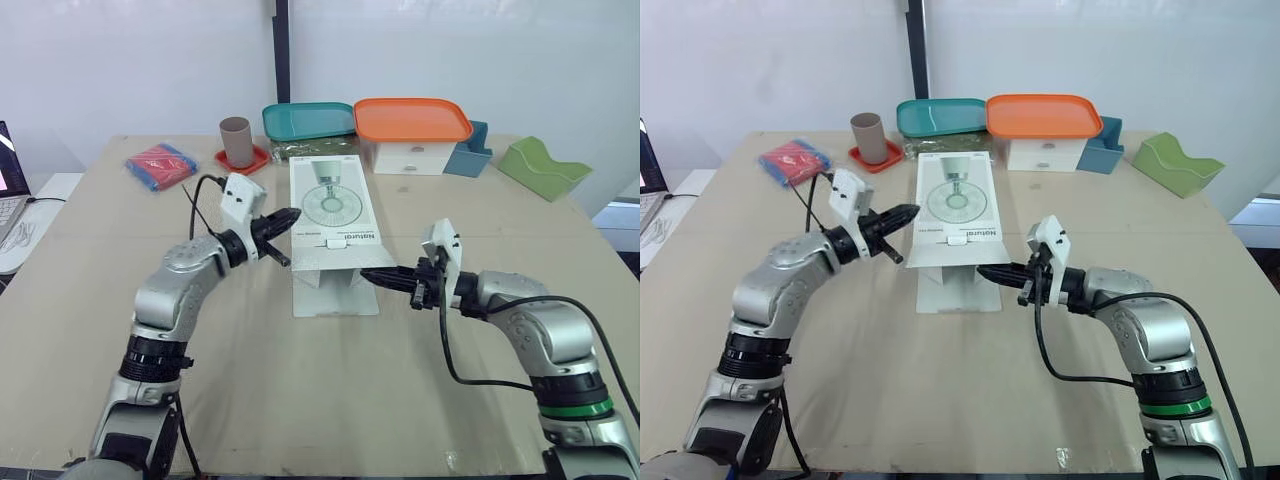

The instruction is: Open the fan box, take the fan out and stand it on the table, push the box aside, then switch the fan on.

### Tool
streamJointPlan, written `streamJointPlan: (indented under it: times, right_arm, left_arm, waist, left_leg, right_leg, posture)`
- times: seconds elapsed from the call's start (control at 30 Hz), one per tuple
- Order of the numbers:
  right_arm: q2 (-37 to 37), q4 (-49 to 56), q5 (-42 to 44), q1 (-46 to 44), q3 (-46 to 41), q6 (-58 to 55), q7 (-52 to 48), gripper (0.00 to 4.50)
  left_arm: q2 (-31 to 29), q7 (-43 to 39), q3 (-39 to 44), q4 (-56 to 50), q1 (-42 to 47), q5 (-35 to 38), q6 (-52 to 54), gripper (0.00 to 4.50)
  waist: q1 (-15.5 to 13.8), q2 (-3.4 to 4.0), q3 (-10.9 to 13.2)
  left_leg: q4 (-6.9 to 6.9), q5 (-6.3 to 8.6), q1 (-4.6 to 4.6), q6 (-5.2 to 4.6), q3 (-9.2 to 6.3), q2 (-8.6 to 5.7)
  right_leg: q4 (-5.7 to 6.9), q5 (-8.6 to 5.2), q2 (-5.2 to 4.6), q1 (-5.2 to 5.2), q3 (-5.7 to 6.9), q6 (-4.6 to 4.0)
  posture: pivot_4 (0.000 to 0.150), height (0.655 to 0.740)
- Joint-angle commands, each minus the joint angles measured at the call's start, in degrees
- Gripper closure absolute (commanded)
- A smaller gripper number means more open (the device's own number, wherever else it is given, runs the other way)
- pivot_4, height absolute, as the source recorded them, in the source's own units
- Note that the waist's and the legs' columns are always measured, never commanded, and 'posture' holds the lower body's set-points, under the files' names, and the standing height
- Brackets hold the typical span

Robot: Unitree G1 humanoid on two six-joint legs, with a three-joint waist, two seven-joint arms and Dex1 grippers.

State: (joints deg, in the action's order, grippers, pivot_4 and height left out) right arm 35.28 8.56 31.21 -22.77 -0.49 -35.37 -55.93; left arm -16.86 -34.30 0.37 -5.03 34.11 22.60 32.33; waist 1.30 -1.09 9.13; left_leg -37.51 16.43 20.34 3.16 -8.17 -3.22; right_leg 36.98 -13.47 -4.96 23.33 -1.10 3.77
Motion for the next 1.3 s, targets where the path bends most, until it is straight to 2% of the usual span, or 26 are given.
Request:
streamJointPlan:
  times: [0.03,0.2,0.33,0.73,0.93,1.3]
  right_arm:
    - [-0.5,0.4,0.2,-0.8,-1.8,2.6,0.3,4.41]
    - [-0.5,0.0,0.2,-0.9,-1.6,3.7,0.5,4.41]
    - [-4.5,-2.3,-1.4,-5.9,-2.1,7.7,4.7,4.41]
    - [-9.2,-12.9,-11.4,-11.2,0.0,18.6,11.5,4.41]
    - [-10.8,-15.0,-15.2,-12.8,1.3,19.7,14.7,4.41]
    - [-10.3,-14.0,-18.8,-11.1,4.5,18.9,14.7,4.41]
  left_arm:
    - [-1.3,-2.1,2.7,-3.5,-0.4,2.7,-2.3,4.50]
    - [-2.1,-2.9,3.5,-4.2,-0.7,3.9,-3.0,4.50]
    - [-4.1,-4.2,8.2,-5.8,-1.6,7.0,-5.4,4.50]
    - [-3.8,-2.6,7.7,-7.4,-2.6,8.3,-6.5,4.50]
    - [-2.3,-0.9,5.6,-6.4,-1.8,6.6,-7.6,4.50]
    - [1.1,5.2,-1.0,1.6,1.0,-1.6,-7.8,4.50]
  waist:
    - [0.0,0.00,0.0]
    - [0.0,0.00,0.0]
    - [0.6,0.00,0.1]
    - [0.1,-0.04,0.1]
    - [0.1,-0.04,0.1]
    - [0.1,-0.04,0.1]
  left_leg:
    - [0.00,0.00,0.00,0.00,0.00,0.00]
    - [0.01,0.00,0.00,-0.01,0.01,0.01]
    - [0.00,0.00,0.00,0.00,0.07,0.05]
    - [0.02,0.00,0.02,0.01,0.04,0.04]
    - [0.02,0.00,0.02,0.01,0.05,0.04]
    - [0.02,0.00,0.02,0.01,0.05,0.03]
  right_leg:
    - [0.00,0.00,0.00,0.00,0.00,0.00]
    - [0.00,0.00,0.01,0.02,0.00,0.00]
    - [0.02,0.02,0.02,0.08,-0.01,-0.04]
    - [0.00,0.04,0.02,0.08,0.00,-0.07]
    - [0.00,0.04,0.02,0.09,-0.01,-0.07]
    - [0.00,0.04,0.02,0.08,-0.01,-0.07]
  posture:
    - [0.150,0.7400]
    - [0.150,0.7400]
    - [0.150,0.7400]
    - [0.150,0.7400]
    - [0.150,0.7400]
    - [0.150,0.7400]
